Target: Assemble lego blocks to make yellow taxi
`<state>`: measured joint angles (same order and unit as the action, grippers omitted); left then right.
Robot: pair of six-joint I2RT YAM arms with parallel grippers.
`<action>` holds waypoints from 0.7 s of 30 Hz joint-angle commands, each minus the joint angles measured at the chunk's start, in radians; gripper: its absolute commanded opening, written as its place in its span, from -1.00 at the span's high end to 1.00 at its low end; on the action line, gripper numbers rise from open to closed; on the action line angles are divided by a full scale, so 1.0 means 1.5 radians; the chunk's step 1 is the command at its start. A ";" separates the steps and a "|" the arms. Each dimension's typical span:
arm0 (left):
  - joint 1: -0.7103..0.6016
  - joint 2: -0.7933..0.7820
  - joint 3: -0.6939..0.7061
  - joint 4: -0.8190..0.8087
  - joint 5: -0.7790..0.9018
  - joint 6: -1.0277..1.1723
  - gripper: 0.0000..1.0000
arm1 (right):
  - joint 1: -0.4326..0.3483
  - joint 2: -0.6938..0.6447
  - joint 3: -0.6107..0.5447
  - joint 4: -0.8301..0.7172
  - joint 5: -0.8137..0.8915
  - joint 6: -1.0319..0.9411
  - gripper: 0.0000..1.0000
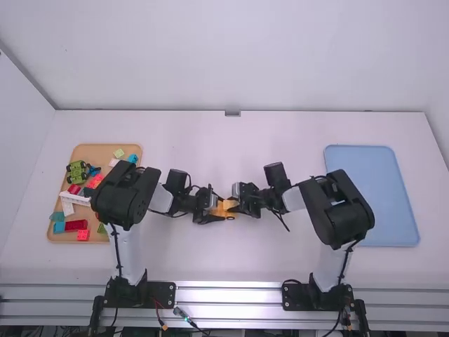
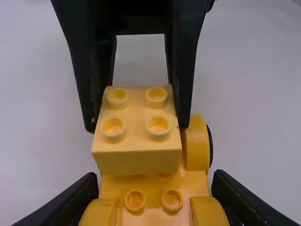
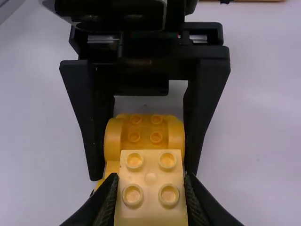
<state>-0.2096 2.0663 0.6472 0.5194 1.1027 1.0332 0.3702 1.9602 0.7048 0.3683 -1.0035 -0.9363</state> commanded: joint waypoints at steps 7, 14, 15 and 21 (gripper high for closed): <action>-0.001 0.009 -0.007 -0.009 -0.015 0.007 -0.22 | 0.021 0.019 0.001 -0.018 0.029 0.014 0.77; 0.000 0.009 -0.005 -0.010 -0.014 0.008 -0.17 | 0.033 0.019 0.001 -0.026 0.080 0.016 0.81; 0.000 0.009 -0.005 -0.010 -0.014 0.007 -0.17 | 0.033 0.019 0.001 -0.026 0.082 0.016 0.82; 0.000 0.009 -0.004 -0.010 -0.023 0.004 -0.14 | 0.023 0.019 0.001 -0.027 0.089 0.016 0.83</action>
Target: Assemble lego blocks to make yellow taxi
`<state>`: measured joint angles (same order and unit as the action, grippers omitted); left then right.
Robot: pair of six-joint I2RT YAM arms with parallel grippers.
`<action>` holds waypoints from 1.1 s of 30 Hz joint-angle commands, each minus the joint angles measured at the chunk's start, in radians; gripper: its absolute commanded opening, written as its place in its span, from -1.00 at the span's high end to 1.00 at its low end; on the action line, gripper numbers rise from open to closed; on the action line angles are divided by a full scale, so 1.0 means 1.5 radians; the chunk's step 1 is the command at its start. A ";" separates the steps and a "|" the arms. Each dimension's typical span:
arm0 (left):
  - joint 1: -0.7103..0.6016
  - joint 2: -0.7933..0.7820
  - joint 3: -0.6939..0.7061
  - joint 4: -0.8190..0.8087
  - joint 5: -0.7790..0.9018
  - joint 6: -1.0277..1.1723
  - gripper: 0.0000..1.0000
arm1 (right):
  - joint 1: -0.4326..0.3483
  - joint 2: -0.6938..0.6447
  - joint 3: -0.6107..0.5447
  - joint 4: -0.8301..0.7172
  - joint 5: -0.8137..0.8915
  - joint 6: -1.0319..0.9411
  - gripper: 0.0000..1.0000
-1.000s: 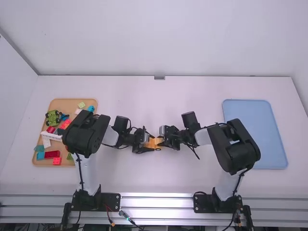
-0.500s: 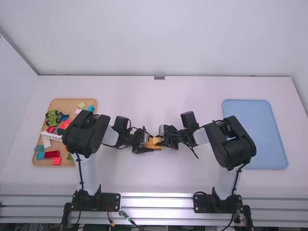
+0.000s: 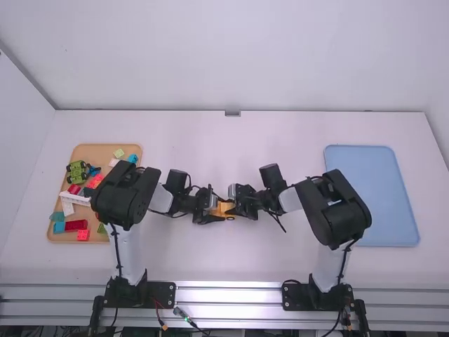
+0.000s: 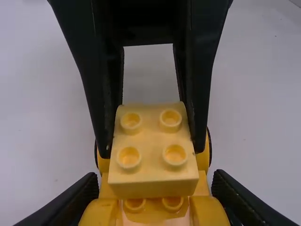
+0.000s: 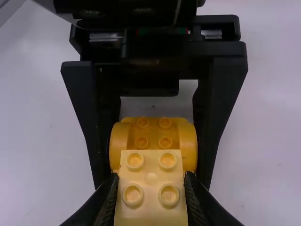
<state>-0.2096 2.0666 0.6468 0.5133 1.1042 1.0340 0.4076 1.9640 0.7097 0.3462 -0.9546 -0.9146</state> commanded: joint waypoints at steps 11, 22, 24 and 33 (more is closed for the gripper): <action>-0.004 0.009 -0.004 -0.005 -0.032 0.002 -0.14 | -0.036 0.016 -0.002 -0.026 0.021 -0.009 0.79; 0.000 0.009 -0.004 -0.006 -0.032 0.002 -0.14 | -0.028 0.016 -0.002 -0.026 0.026 -0.006 0.58; 0.000 0.009 -0.004 -0.006 -0.032 0.002 -0.14 | -0.027 0.016 -0.002 -0.026 0.027 -0.006 0.42; 0.000 0.009 -0.004 -0.006 -0.033 0.002 -0.14 | -0.033 0.007 -0.002 -0.026 0.008 -0.004 -0.38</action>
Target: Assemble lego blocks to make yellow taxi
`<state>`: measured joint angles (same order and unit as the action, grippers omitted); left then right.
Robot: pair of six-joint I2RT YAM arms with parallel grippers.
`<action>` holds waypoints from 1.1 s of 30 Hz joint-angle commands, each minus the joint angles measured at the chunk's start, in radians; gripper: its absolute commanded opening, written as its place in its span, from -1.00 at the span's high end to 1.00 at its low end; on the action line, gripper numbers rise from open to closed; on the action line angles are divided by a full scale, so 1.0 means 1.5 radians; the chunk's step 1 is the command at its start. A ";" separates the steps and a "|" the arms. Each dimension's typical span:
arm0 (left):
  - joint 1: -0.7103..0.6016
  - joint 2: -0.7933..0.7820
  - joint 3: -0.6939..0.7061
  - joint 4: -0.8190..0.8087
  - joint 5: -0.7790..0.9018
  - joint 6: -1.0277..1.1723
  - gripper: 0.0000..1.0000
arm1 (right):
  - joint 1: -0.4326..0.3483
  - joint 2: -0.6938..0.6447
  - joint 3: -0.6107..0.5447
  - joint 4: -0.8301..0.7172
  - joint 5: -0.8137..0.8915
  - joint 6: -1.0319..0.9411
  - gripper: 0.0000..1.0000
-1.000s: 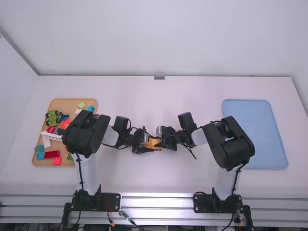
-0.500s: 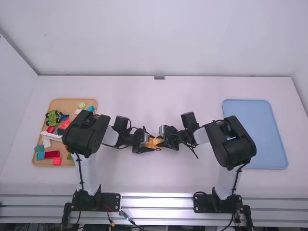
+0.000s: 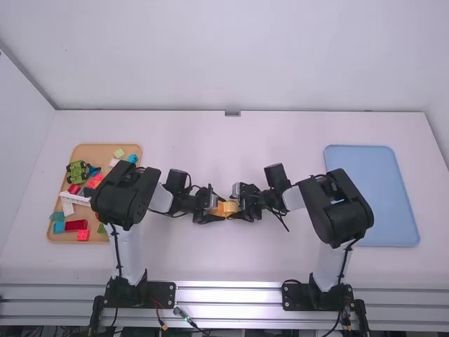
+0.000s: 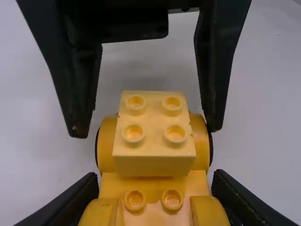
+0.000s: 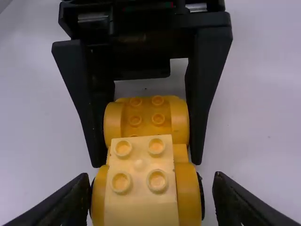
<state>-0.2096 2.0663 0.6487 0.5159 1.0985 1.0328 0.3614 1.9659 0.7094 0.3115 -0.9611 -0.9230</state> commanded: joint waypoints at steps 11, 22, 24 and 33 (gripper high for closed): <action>0.000 0.009 -0.006 -0.008 -0.030 0.003 -0.14 | -0.031 -0.075 -0.002 -0.004 -0.089 -0.001 -0.43; 0.000 0.009 -0.006 -0.008 -0.029 0.003 -0.14 | -0.021 -0.082 -0.003 -0.007 -0.072 -0.011 1.00; 0.000 0.009 -0.006 -0.008 -0.028 0.003 -0.14 | -0.007 -0.081 -0.003 -0.018 -0.036 -0.011 1.00; 0.000 0.009 -0.006 -0.010 -0.028 0.003 -0.12 | 0.016 -0.050 -0.002 -0.019 -0.018 -0.011 1.00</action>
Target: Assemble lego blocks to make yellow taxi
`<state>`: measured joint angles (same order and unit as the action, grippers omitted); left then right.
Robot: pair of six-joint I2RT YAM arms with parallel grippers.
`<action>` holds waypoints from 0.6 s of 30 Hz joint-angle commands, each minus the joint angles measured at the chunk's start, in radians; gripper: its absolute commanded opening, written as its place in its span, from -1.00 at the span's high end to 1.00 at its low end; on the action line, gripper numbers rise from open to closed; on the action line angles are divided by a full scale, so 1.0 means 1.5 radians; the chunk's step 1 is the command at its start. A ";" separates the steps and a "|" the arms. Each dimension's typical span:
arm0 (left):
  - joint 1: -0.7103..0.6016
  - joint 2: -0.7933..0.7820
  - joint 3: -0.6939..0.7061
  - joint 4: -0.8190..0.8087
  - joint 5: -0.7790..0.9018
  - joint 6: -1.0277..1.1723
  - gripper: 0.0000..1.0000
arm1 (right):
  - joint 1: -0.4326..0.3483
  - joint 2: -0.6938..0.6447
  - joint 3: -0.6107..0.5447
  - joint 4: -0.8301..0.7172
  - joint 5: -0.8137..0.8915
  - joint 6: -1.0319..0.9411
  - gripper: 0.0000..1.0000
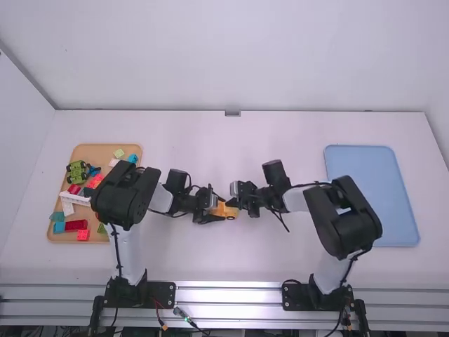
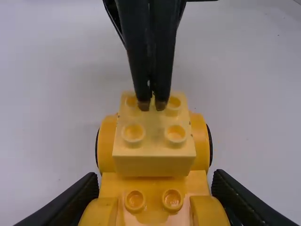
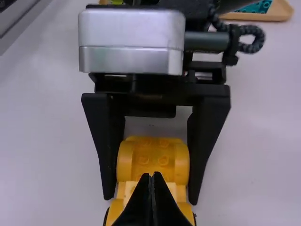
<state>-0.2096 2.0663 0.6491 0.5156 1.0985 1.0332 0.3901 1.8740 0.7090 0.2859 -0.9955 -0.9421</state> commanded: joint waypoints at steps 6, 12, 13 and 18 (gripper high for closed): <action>0.000 0.009 -0.006 -0.009 -0.027 0.003 -0.09 | -0.003 0.012 -0.002 -0.021 0.041 0.002 1.00; 0.000 0.009 -0.006 -0.009 -0.027 0.003 -0.08 | -0.003 0.012 -0.002 -0.043 0.081 0.002 1.00; 0.000 0.009 -0.006 -0.009 -0.027 0.003 -0.08 | -0.003 0.012 -0.002 -0.048 0.085 0.002 1.00; 0.000 0.009 -0.006 -0.009 -0.027 0.003 -0.08 | -0.002 0.012 -0.002 -0.073 0.108 -0.003 1.00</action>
<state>-0.2096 2.0663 0.6487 0.5125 1.1000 1.0336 0.3897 1.8797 0.7208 0.2050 -0.9230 -0.9474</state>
